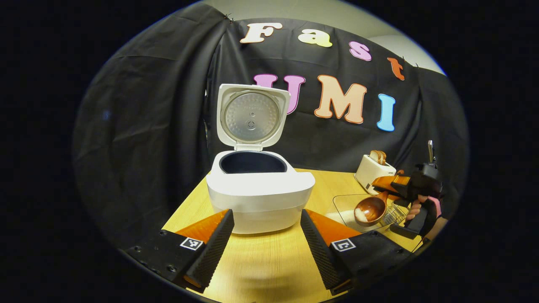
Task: Close the left gripper, press the button to open the rice cooker; take a wooden spoon from the chopstick holder with the right hand, scoop a spoonful of rice and pour it into the rice cooker, then put the wooden spoon back into the chopstick holder.
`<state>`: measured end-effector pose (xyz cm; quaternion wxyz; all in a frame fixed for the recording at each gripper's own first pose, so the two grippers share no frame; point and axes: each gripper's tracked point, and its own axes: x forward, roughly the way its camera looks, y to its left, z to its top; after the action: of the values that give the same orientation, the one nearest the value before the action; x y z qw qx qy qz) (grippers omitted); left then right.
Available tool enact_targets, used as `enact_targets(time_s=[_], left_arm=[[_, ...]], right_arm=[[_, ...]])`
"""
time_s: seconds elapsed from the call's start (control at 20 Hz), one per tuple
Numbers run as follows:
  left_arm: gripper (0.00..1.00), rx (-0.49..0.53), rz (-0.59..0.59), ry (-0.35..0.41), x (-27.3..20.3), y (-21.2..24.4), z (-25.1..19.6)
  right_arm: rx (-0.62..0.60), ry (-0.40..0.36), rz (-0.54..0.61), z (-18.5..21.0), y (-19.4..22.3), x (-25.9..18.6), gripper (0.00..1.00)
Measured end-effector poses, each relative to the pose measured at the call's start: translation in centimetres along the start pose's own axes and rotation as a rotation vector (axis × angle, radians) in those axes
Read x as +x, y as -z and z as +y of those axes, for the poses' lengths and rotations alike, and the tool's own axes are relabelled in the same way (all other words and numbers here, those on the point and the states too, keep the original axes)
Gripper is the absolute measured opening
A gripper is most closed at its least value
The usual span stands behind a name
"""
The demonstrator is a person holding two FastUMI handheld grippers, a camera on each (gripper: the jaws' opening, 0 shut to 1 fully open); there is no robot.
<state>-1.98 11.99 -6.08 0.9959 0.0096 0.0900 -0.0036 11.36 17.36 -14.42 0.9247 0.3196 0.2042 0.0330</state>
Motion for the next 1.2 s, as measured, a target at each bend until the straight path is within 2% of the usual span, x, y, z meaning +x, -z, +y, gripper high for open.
enact_targets(time_s=[0.3,0.7,1.0,1.2], left_arm=[[0.94,-0.038,0.012,0.024,-0.4,0.7,-0.3],[0.94,-0.059,-0.01,0.016,-0.9,0.5,0.7],[0.95,-0.079,-0.01,-0.013,-1.3,0.8,1.8],[0.95,-0.104,-0.007,-0.034,-2.3,1.6,3.3]], right_arm=[[0.03,-0.06,-0.035,4.7,-3.7,-1.3,0.14],[0.02,-0.166,-0.064,14.6,-5.7,0.5,0.14],[-0.008,-0.26,-0.05,22.8,-3.9,3.3,0.12],[-0.104,-0.314,-0.046,28.1,-0.6,5.8,0.12]])
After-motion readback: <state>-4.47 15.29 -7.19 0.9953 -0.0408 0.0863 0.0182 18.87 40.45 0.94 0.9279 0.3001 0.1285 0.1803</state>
